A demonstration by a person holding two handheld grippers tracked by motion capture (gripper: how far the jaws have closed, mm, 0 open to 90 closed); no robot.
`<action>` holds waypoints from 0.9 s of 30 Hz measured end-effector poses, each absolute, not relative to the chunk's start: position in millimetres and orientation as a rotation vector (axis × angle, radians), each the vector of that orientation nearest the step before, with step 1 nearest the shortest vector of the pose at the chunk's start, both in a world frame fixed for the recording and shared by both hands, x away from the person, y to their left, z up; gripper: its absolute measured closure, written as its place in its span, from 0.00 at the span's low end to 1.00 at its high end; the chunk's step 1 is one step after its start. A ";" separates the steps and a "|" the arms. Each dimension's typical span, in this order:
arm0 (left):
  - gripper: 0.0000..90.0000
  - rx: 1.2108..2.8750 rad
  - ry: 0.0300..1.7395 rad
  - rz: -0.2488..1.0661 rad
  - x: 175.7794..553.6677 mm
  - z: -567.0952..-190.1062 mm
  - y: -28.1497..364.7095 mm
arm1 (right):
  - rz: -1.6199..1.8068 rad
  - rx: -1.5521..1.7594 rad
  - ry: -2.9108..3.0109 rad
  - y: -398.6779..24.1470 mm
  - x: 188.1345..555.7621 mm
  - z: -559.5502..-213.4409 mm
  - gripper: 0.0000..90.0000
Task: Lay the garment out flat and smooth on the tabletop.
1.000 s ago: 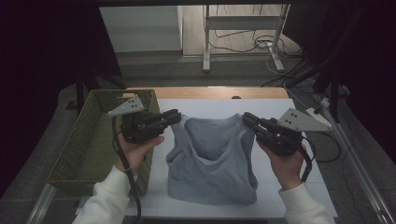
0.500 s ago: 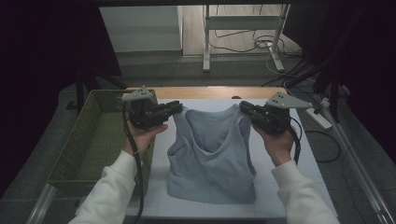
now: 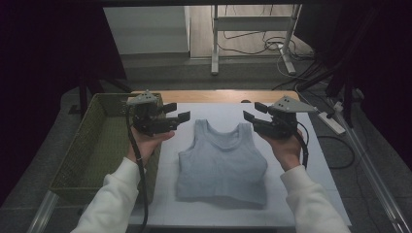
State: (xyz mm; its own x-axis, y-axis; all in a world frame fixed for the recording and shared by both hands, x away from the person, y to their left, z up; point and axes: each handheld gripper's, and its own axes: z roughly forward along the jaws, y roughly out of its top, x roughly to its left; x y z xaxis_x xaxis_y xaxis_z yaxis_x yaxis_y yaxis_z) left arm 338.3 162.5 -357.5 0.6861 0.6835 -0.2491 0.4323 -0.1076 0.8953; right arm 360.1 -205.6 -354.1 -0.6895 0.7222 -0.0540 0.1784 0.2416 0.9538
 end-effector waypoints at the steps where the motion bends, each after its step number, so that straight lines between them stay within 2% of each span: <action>1: 0.33 1.743 0.893 0.269 335.7 -358.2 162.3 | 1.459 0.823 2.031 -206.4 358.1 -355.8 0.53; 13: 0.35 1.777 0.860 0.197 312.7 -371.1 164.9 | 1.487 0.825 2.096 -219.8 339.0 -371.2 0.53; 27: 0.36 1.799 0.855 0.184 281.8 -390.7 171.6 | 1.489 0.818 2.131 -230.8 311.2 -388.9 0.53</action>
State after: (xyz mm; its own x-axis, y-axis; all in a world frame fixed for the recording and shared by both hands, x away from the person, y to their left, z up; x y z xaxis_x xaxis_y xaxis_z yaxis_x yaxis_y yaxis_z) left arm 281.8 171.6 -390.7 0.7293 0.6281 -0.2713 0.4607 -0.1577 0.8734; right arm 311.2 -230.8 -388.9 -0.7423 0.6701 -0.0024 0.2280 0.2559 0.9394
